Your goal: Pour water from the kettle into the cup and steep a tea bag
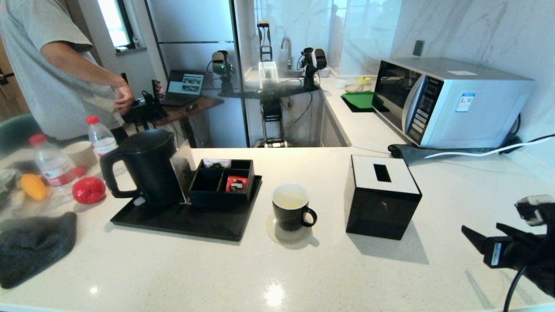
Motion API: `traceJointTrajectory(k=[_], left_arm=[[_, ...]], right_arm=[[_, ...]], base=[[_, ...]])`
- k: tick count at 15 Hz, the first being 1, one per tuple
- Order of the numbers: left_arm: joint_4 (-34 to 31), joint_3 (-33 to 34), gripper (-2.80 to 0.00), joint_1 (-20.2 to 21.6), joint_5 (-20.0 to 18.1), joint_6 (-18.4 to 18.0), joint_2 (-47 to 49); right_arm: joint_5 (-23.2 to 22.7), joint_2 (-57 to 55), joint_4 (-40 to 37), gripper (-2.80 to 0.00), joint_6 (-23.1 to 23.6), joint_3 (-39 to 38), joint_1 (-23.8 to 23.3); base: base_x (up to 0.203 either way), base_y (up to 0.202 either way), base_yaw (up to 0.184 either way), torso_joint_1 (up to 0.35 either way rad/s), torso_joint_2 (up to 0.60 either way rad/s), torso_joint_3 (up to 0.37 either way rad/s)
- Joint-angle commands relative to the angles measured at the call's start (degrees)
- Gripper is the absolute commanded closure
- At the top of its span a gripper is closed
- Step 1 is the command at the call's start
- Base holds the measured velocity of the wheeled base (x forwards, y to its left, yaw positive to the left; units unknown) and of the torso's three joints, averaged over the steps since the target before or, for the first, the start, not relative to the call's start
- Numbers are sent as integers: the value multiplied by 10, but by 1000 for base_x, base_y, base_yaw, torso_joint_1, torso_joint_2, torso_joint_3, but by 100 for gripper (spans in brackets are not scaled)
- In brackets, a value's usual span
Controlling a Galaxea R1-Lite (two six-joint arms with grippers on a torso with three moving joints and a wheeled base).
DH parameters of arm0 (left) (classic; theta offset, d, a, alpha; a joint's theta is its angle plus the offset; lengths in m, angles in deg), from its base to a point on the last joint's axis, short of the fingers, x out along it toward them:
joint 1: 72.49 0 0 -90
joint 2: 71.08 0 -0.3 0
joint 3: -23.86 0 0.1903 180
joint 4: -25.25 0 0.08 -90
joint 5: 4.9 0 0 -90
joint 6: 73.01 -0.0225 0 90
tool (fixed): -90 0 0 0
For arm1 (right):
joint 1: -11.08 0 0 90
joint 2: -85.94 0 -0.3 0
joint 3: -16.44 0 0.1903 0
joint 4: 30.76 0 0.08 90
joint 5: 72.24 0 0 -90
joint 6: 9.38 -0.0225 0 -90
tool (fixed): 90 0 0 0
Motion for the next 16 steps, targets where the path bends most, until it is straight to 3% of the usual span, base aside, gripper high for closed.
traceJointTrajectory(k=[1, 7, 10, 16], left_arm=[[0, 0, 0, 0, 0, 0, 0], [0, 0, 0, -1, 0, 0, 0], [0, 0, 0, 0, 0, 0, 0], [0, 0, 0, 0, 0, 0, 0]], right_arm=[[0, 21, 8, 0, 0, 20, -45], [-7, 177, 8, 0, 0, 86, -55], [-42, 272, -24, 0, 0, 86, -46], [-53, 518, -303, 0, -1, 92, 21]], base=[[0, 0, 0, 0, 0, 0], [0, 0, 0, 0, 0, 0], [0, 0, 0, 0, 0, 0], [0, 0, 0, 0, 0, 0]])
